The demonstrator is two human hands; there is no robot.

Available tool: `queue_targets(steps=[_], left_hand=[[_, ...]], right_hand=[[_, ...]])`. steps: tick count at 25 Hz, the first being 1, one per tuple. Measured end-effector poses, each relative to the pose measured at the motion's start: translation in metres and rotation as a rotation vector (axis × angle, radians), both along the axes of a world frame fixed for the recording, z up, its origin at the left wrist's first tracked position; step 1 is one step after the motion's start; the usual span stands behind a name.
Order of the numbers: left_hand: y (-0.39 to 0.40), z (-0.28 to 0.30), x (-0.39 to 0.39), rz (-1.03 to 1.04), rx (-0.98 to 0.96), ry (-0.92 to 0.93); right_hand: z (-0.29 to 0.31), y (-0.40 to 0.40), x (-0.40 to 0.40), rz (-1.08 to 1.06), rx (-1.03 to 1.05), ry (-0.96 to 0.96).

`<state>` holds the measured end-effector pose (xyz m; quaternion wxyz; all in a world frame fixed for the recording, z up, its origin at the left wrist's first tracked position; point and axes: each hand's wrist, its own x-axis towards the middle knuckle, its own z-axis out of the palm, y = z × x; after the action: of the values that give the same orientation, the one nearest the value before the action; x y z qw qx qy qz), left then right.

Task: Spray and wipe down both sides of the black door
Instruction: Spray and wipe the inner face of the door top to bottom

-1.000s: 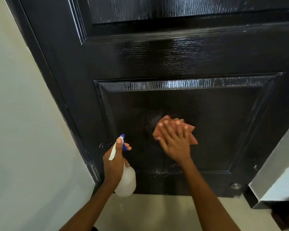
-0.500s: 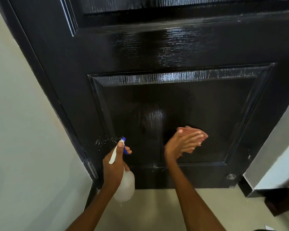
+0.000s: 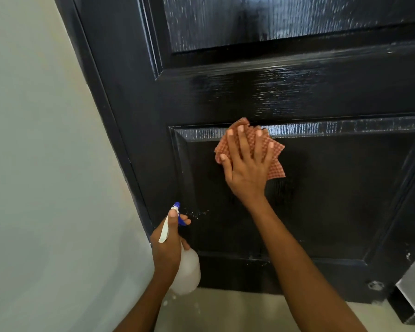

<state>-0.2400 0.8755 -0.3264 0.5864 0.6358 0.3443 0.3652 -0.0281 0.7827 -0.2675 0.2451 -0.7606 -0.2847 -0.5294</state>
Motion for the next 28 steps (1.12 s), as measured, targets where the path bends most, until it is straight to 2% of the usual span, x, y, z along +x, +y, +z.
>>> queue_targets(steps=[2, 4, 6, 9, 10, 11, 13, 15, 17, 20, 22, 25, 28], left_hand=[[0.002, -0.004, -0.003, 0.002, -0.02, -0.005], [0.004, -0.009, -0.005, 0.001, -0.035, -0.002], [0.003, -0.017, -0.009, 0.01, -0.032, 0.016], [0.005, -0.031, -0.014, -0.008, -0.055, 0.038], [0.006, -0.036, -0.017, -0.013, -0.076, 0.044], [0.008, -0.039, -0.018, -0.016, -0.092, 0.04], [0.009, -0.048, -0.022, -0.001, -0.103, 0.026], [0.009, -0.056, -0.023, 0.01, -0.094, 0.026], [0.009, -0.059, -0.02, 0.003, -0.115, 0.013], [0.018, -0.062, -0.014, 0.014, -0.166, 0.004], [0.027, -0.065, -0.013, 0.028, -0.187, -0.005], [0.039, -0.075, -0.016, 0.035, -0.243, -0.048], [0.047, -0.079, -0.019, 0.019, -0.255, -0.096]], right_hand=[[-0.025, 0.007, -0.007, -0.003, -0.03, 0.008], [-0.069, 0.012, -0.01, 0.094, -0.277, -0.079], [-0.12, 0.012, -0.01, 0.195, -0.705, -0.115], [-0.192, 0.006, -0.018, 0.21, -1.466, -0.148], [-0.208, 0.004, -0.02, 0.2, -1.566, -0.153], [-0.214, 0.003, -0.021, 0.198, -1.577, -0.117], [-0.195, 0.005, -0.019, 0.268, -1.395, -0.08], [-0.145, 0.006, -0.017, 0.299, -1.06, -0.093], [-0.095, 0.004, -0.014, 0.238, -0.71, -0.125], [-0.055, 0.007, -0.011, 0.112, -0.393, -0.102], [-0.059, 0.016, -0.016, 0.109, -0.38, -0.11], [-0.085, 0.032, -0.019, 0.143, -0.515, -0.168], [-0.1, 0.044, -0.021, 0.134, -0.542, -0.201]])
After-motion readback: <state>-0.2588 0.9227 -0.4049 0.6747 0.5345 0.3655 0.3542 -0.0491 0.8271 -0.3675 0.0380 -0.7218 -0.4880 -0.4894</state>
